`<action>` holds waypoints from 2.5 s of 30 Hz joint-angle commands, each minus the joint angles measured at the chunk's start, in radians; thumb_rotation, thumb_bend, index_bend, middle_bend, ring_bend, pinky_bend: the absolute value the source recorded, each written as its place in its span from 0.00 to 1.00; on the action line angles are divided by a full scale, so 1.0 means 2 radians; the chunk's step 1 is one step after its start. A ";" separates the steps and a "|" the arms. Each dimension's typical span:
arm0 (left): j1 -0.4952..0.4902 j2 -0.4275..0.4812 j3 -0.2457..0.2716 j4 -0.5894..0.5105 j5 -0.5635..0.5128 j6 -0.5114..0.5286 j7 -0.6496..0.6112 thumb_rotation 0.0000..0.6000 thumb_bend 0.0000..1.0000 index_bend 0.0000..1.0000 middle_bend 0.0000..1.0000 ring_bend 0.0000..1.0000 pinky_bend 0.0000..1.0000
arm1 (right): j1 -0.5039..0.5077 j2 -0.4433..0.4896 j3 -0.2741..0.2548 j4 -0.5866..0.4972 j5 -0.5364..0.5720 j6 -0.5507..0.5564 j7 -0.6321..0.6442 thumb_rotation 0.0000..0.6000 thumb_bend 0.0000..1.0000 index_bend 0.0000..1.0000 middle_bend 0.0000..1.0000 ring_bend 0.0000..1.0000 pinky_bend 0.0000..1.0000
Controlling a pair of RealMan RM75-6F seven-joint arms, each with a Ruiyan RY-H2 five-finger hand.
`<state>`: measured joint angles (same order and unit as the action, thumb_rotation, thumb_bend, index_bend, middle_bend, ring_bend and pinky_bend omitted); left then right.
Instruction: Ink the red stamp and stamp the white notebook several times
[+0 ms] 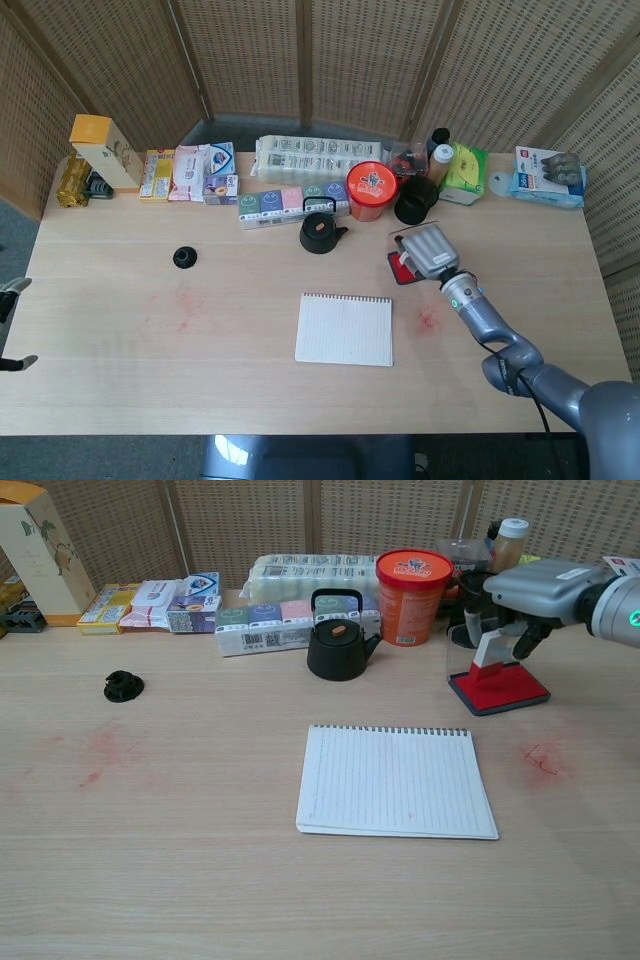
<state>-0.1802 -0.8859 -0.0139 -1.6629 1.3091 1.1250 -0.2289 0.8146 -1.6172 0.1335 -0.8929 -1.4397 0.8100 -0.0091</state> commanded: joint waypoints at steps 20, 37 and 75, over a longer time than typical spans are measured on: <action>-0.006 -0.001 -0.002 0.000 -0.011 -0.012 0.004 1.00 0.00 0.00 0.00 0.00 0.00 | -0.005 -0.075 -0.025 0.123 -0.001 -0.020 0.069 1.00 0.60 0.61 1.00 1.00 1.00; -0.004 0.000 -0.001 -0.002 -0.004 -0.009 0.000 1.00 0.00 0.00 0.00 0.00 0.00 | -0.011 -0.012 -0.007 0.032 0.002 0.030 0.041 1.00 0.60 0.61 1.00 1.00 1.00; 0.004 0.006 0.006 -0.003 0.025 0.009 -0.018 1.00 0.00 0.00 0.00 0.00 0.00 | -0.087 -0.010 -0.003 -0.239 0.041 0.146 -0.148 1.00 0.60 0.62 1.00 1.00 1.00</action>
<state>-0.1721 -0.8738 -0.0012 -1.6687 1.3581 1.1422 -0.2644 0.6367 -1.6219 0.1227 -1.3745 -1.3630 1.1057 -0.2995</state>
